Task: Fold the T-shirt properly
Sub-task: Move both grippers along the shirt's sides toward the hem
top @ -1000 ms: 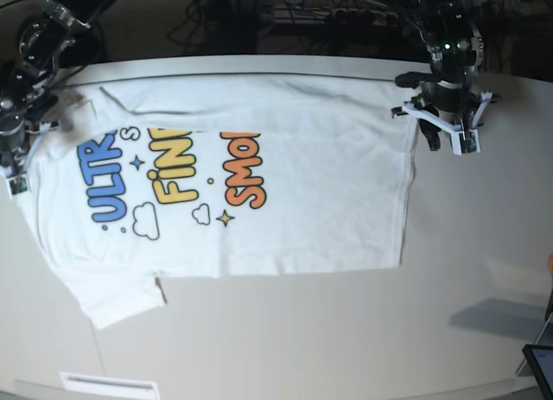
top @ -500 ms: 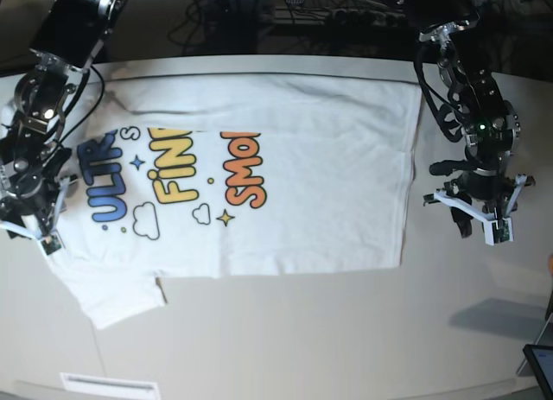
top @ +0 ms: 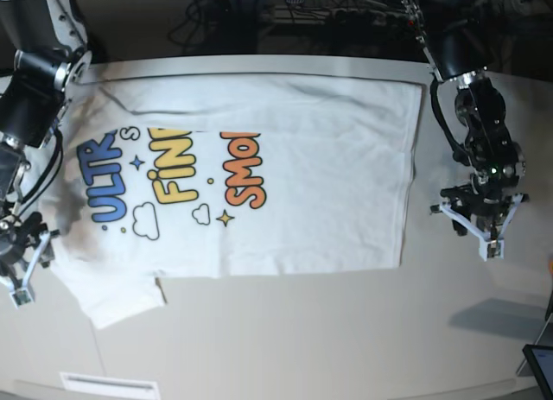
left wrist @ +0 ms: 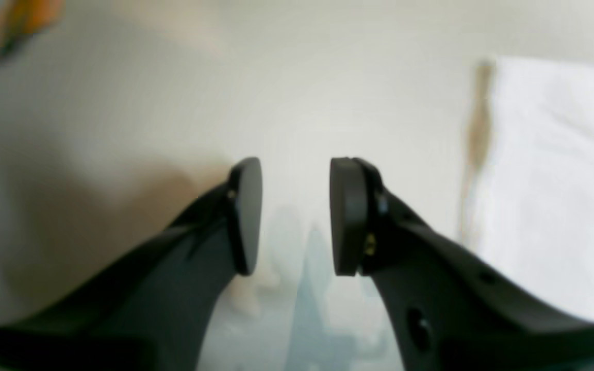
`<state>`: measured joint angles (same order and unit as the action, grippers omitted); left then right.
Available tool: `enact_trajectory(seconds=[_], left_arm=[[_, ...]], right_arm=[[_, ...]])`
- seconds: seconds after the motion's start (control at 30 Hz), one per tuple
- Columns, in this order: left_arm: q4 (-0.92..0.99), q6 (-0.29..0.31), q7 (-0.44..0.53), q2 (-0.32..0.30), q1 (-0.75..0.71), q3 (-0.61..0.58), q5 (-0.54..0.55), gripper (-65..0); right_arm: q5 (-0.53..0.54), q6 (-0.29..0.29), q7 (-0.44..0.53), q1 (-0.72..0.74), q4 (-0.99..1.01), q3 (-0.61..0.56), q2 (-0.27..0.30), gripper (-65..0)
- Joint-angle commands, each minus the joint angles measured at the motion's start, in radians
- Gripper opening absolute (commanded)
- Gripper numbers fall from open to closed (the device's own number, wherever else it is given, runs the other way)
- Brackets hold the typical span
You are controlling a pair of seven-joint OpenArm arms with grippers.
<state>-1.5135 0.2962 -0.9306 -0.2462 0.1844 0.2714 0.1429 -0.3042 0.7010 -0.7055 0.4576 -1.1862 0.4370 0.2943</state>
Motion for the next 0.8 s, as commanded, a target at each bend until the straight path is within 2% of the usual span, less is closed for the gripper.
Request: enact_trajectory(seconds=[0.0, 0.13, 0.3, 0.43, 0.53, 0.63, 0.77], left_arm=[[0.021, 0.014, 0.014, -0.017, 0.042, 0.002, -0.004, -42.5], [0.097, 0.039, 0.015, -0.017, 0.109, 0.002, -0.004, -42.5], [0.1, 0.041, 0.018, -0.015, 0.142, 0.002, 0.004, -42.5], [0.101, 0.041, 0.08, -0.015, 0.132, 0.004, -0.006, -42.5], [0.103, 0.041, 0.112, -0.015, 0.114, 0.007, -0.006, -42.5], [0.109, 0.041, 0.117, -0.025, 0.097, 0.01, -0.006, -42.5], [0.109, 0.041, 0.117, -0.034, 0.094, 0.002, -0.004, -42.5]], right_arm=[[0.01, -0.003, 0.014, 0.059, 0.032, -0.002, 0.015, -21.0], [0.012, -0.003, 0.047, 0.152, 0.196, -0.004, 0.023, -16.5], [0.012, -0.003, 0.088, 0.274, 0.395, -0.002, 0.042, -16.2], [0.05, -0.003, 0.132, 0.355, 0.547, 0.0, 0.085, -16.0], [0.104, -0.003, 0.142, 0.416, 0.668, 0.0, 0.138, -13.5], [0.148, -0.003, 0.142, 0.438, 0.734, 0.001, 0.173, -12.9], [0.152, -0.003, 0.178, 0.433, 0.763, 0.001, 0.173, -12.9]])
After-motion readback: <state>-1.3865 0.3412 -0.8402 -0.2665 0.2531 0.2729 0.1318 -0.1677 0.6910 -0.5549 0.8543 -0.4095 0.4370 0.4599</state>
